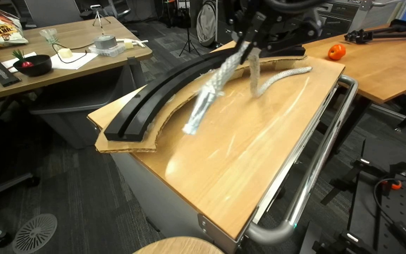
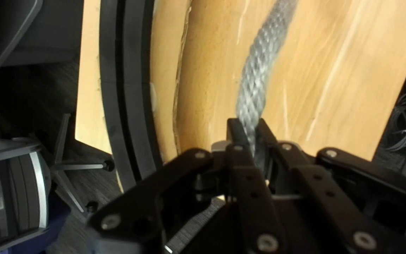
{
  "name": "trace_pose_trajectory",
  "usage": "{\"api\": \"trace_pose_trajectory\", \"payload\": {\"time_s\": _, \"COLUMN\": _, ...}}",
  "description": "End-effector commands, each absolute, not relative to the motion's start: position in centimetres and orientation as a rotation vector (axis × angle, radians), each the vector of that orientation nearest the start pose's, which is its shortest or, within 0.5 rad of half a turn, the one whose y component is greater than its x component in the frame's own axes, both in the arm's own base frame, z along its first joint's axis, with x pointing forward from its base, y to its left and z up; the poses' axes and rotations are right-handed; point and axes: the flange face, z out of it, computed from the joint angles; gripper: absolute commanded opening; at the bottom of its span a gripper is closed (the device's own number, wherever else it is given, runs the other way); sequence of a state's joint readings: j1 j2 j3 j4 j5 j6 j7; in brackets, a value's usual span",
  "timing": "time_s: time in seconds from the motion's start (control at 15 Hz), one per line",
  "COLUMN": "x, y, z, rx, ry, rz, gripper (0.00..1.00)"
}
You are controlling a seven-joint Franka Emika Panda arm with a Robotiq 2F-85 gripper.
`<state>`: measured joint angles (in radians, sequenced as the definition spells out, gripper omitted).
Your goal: Put the rope along the center of the black object
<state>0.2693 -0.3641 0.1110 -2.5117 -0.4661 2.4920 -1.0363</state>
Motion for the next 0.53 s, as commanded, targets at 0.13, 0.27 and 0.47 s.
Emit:
{"api": "trace_pose_trajectory", "payload": {"time_s": 0.13, "x": 50.5, "y": 23.5, "z": 44.3, "rx": 1.884, "ry": 1.871, "rz": 0.237, "gripper": 0.11}}
{"api": "trace_pose_trajectory", "payload": {"time_s": 0.27, "x": 53.2, "y": 25.1, "z": 44.1, "rx": 1.945, "ry": 1.812, "rz": 0.247, "gripper": 0.06}}
{"api": "trace_pose_trajectory", "payload": {"time_s": 0.47, "x": 57.1, "y": 27.1, "z": 43.4, "rx": 1.996, "ry": 1.750, "rz": 0.249, "gripper": 0.00}}
